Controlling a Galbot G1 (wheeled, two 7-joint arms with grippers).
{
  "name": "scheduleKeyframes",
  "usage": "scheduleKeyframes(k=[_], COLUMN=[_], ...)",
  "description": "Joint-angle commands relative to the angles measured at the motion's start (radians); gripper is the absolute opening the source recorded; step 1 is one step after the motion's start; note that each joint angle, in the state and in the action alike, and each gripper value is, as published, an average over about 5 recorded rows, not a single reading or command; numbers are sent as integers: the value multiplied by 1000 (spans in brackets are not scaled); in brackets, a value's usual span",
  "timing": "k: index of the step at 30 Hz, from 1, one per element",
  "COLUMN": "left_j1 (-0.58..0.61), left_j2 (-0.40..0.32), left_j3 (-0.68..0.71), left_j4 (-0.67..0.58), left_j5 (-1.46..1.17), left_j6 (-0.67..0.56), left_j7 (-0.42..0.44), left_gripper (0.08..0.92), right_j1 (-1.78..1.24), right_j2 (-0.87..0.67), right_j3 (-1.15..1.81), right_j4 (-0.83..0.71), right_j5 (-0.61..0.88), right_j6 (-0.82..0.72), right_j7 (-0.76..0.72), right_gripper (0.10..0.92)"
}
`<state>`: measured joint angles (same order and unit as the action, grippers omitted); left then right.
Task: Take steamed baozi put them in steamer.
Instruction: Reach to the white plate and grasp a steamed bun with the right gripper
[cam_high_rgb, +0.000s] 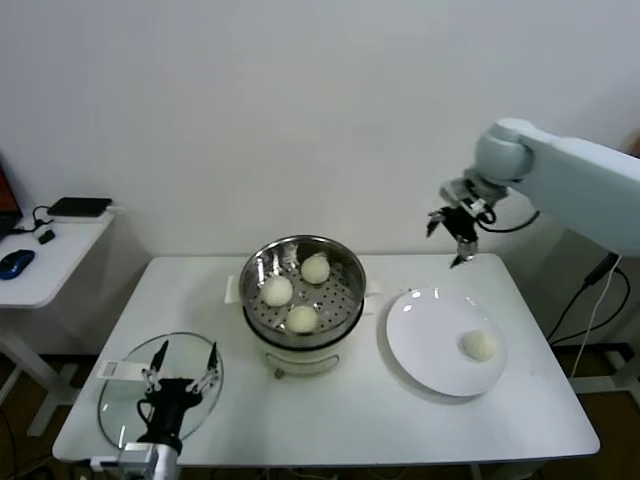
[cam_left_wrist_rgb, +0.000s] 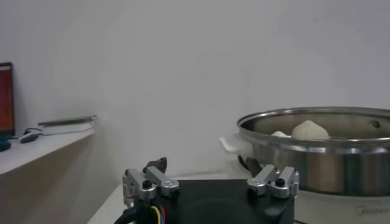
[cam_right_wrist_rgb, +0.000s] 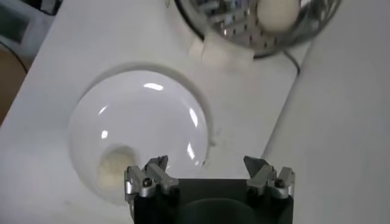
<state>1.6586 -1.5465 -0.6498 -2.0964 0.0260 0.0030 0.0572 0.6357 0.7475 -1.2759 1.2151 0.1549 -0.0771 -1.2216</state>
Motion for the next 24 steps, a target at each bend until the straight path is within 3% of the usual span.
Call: scheduleKeyframes(k=[1, 10, 24], left_j1=[-8, -4, 4], left_j2=[-2, 1, -1], left_j3=[15, 14, 4], left_j4=[8, 15, 19], left_j5=[13, 14, 15], left_j6=[0, -3, -4], left_j7=[0, 1, 0], left_gripper=[823, 823, 823], right_j1=[-213, -438, -619], right_j2=[-259, -290, -141], right_j3=[90, 232, 367], right_j4=[37, 44, -74], right_j5=[-40, -100, -161], right_j6=[-151, -157, -147], right_j7=[70, 85, 122], right_gripper=[823, 823, 823])
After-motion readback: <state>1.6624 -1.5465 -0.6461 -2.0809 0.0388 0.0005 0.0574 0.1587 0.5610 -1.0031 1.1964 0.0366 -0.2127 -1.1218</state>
